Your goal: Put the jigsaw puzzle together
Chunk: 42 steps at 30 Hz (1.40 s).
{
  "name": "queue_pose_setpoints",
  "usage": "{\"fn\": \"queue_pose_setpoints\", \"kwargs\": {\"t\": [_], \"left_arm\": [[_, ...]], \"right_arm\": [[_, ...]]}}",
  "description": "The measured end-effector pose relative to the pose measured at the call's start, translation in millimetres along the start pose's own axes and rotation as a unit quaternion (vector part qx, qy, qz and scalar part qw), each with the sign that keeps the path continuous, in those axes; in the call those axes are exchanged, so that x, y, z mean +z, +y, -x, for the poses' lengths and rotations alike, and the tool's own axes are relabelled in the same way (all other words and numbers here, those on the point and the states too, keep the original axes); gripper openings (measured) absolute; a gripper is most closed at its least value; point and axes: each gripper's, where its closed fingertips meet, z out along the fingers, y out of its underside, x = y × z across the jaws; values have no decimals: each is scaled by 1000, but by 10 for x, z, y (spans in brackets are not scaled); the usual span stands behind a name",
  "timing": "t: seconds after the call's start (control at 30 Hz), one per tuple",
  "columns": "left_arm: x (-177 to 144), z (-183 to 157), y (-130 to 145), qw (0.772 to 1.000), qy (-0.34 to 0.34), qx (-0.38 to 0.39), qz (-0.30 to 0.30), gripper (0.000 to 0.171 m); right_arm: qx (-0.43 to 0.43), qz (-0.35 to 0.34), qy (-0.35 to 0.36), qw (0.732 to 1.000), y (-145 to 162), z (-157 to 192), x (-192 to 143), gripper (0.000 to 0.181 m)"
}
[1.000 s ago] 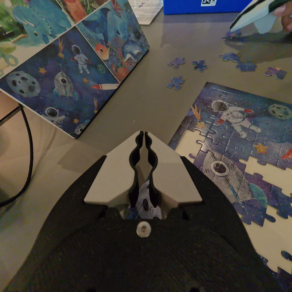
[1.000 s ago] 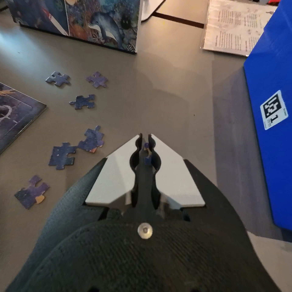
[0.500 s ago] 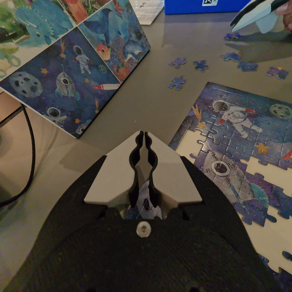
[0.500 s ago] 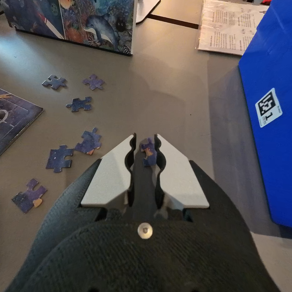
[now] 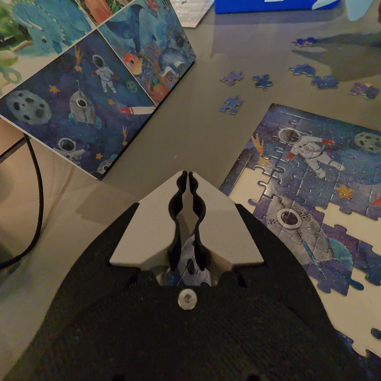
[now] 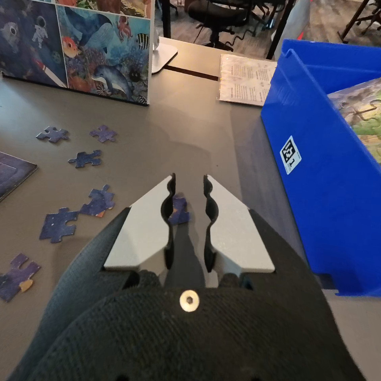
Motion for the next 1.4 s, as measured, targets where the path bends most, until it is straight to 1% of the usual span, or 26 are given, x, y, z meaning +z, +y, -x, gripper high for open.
{"fn": "queue_pose_setpoints", "kwargs": {"t": [0.13, 0.27, 0.3, 0.43, 0.67, 0.83, 0.9, 1.03, 1.13, 1.27, 1.4], "left_arm": [[9, 8, 17, 1000, 1, -3, 2, 0], [15, 9, 28, 1000, 1, -3, 4, 0], [13, 9, 26, 1000, 1, -2, 4, 0], [5, 4, 9, 1000, 1, -1, 1, 0], [19, -6, 24, 1000, -1, 5, 6, 0], [15, 5, 20, 1000, -3, 5, 4, 0], [-14, 31, -8, 1000, -12, 13, -2, 0], [-279, 268, -220, 993, -96, 58, -47, 0], [-464, 383, -334, 986, -132, 62, -78, 0], [-519, 437, -354, 986, -136, 43, -90, 0], [-486, 432, -326, 987, -133, 42, -82, 0]], "right_arm": [[14, 13, -6, 1000, 56, -11, 17, 26], [39, 79, -28, 996, 285, 5, 74, 27], [44, 86, -29, 995, 310, -3, 75, 27], [50, 78, -32, 995, 290, -12, 60, 27], [18, 88, -28, 996, 307, 41, 94, 26], [23, 79, -33, 996, 278, 46, 83, 24], [24, 75, -35, 996, 265, 51, 80, 24], [20, 73, -36, 996, 256, 63, 81, 23], [20, 67, -38, 997, 234, 72, 79, 23], [20, 68, -39, 997, 235, 73, 81, 23], [13, 78, -39, 996, 264, 89, 98, 23]]}}
